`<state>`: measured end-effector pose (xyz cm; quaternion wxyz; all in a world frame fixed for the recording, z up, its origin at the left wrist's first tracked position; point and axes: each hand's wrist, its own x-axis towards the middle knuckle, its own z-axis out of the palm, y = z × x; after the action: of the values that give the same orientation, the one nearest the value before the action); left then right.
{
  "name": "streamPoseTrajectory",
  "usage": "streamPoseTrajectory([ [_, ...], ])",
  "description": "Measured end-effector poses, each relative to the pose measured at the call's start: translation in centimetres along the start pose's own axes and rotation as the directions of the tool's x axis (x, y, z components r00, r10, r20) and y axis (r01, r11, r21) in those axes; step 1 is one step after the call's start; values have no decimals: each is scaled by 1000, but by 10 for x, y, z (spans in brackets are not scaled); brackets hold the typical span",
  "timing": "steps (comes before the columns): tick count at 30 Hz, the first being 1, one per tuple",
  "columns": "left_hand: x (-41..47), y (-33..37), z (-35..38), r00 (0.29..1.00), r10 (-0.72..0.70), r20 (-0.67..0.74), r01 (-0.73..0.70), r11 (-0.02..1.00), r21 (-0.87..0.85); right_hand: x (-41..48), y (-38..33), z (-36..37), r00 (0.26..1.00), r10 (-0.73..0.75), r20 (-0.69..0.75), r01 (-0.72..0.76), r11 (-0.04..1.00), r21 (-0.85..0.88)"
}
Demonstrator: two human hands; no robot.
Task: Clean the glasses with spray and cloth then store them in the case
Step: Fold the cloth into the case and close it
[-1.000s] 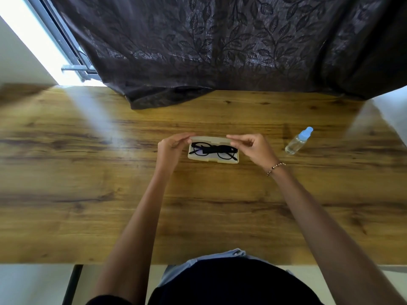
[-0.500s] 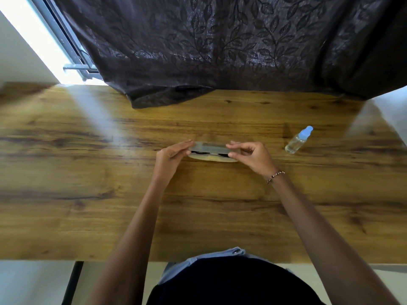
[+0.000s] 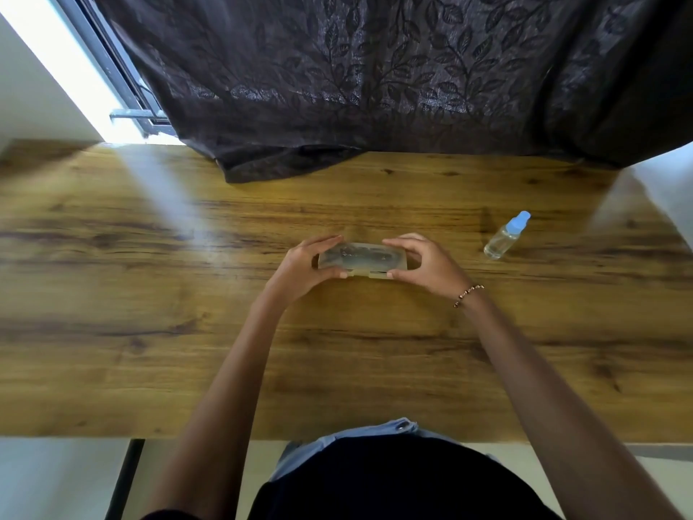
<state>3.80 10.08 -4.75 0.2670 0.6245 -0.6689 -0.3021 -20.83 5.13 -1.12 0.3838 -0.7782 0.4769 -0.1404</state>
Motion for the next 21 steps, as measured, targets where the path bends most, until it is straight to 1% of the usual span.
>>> streamPoseTrajectory([
  [3,1,2,-1,1000,-10,-4,10,1000,0,5,-3,-3,998,44,40,-38,989,-143],
  [7,0,3,0,1000,5,2,-5,999,-33,9,-6,-3,994,48,100,-22,968,-250],
  [10,-3,3,-1,999,34,35,-32,998,-63,12,-8,-1,995,30,93,-5,965,-264],
  [15,-4,6,0,999,45,-9,-45,999,-21,11,-9,0,998,0,64,18,959,-281],
  [21,-3,8,3,999,44,-24,-44,999,9,7,-11,3,1000,-18,11,20,964,-264],
])
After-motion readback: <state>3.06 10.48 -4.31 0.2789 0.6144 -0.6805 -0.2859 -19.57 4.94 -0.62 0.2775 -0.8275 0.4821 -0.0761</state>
